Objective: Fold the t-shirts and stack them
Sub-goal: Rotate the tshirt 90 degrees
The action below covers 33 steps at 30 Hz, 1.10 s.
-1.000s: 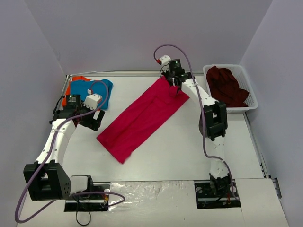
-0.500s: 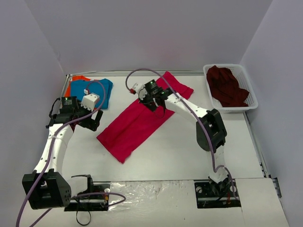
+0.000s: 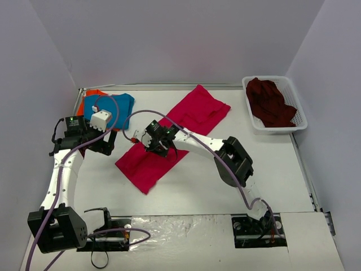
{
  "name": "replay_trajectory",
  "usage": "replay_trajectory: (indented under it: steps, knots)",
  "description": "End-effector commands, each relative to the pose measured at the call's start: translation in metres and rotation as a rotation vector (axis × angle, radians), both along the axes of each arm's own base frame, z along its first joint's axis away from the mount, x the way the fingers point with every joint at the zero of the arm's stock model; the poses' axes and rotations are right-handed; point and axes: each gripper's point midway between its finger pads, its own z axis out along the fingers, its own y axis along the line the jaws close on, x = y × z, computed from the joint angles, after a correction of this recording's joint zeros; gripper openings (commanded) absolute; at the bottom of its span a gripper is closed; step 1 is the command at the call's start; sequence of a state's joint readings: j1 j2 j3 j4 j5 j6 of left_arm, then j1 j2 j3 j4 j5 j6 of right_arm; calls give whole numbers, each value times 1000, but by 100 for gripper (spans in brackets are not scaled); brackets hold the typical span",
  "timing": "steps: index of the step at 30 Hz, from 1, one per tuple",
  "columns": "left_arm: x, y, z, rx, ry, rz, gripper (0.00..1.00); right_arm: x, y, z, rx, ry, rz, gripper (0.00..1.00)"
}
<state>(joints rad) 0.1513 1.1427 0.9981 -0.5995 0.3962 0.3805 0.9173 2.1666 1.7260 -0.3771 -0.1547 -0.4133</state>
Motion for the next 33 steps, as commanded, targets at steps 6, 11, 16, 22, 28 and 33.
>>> replay_trajectory:
  steps: [6, 11, 16, 22, 28, 33]
  knots:
    - [2, 1, 9, -29, -42, 14, 94, -11, -28, -41, -114, 66, 4, 0]
    - [1, -1, 11, -39, -46, 7, 94, -17, -50, -53, -162, 88, -6, 0]
    - [1, -5, 11, -59, -42, -10, 94, -24, -84, -56, -201, 119, -43, 0]
    - [1, -11, 12, -89, -37, -29, 94, -6, -138, -51, -226, 146, -149, 0]
    - [0, -16, 14, -113, -38, -48, 94, 21, -193, -49, -267, 150, -235, 0]
    - [-2, -21, 12, -134, -27, -68, 94, 46, -232, -45, -291, 183, -310, 0]
